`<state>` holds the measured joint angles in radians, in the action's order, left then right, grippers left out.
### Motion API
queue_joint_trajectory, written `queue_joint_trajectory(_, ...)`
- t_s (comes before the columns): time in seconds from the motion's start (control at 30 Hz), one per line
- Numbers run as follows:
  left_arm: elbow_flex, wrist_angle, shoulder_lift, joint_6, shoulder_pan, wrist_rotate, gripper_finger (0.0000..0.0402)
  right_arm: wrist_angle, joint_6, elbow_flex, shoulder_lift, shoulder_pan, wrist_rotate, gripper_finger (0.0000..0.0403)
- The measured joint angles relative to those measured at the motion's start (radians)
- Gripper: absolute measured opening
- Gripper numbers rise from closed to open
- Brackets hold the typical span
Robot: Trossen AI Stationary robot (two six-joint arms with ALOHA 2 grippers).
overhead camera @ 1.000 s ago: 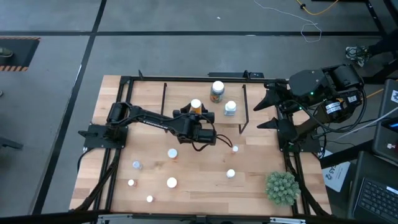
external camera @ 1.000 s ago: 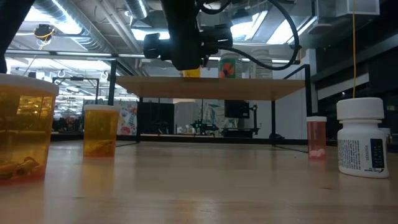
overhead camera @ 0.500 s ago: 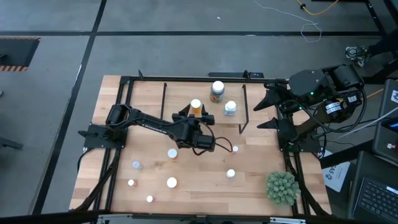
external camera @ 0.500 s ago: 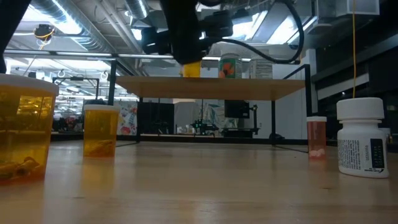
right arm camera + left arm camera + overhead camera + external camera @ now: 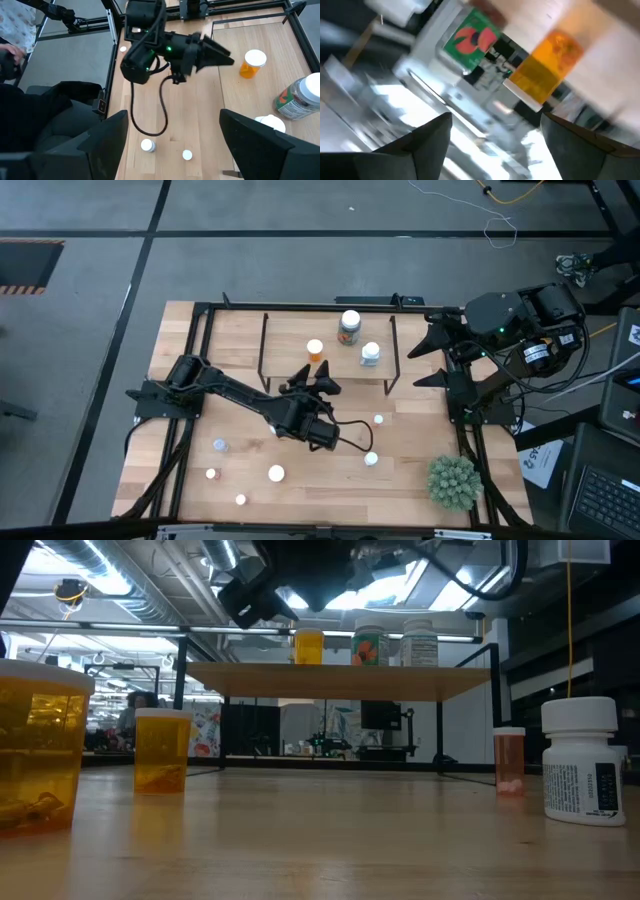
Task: Pick and place medicine bottles onto shelf by color
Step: Put the top pink pill bottle on the shelf
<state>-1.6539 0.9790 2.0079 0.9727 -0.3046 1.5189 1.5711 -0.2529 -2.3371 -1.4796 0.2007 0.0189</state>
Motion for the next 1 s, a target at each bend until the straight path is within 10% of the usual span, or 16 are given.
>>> queue_joint_trajectory(0.57,0.0,-0.033,0.0,-0.955,-0.104,-0.093,0.0297,0.0,0.0,0.0,0.0,0.0,0.0,0.0315)
queue_joint_trajectory(1.0,0.0,-0.274,0.0,-1.351,-0.105,-0.539,0.0296,0.0,0.0,0.0,0.0,0.0,0.0,0.0315)
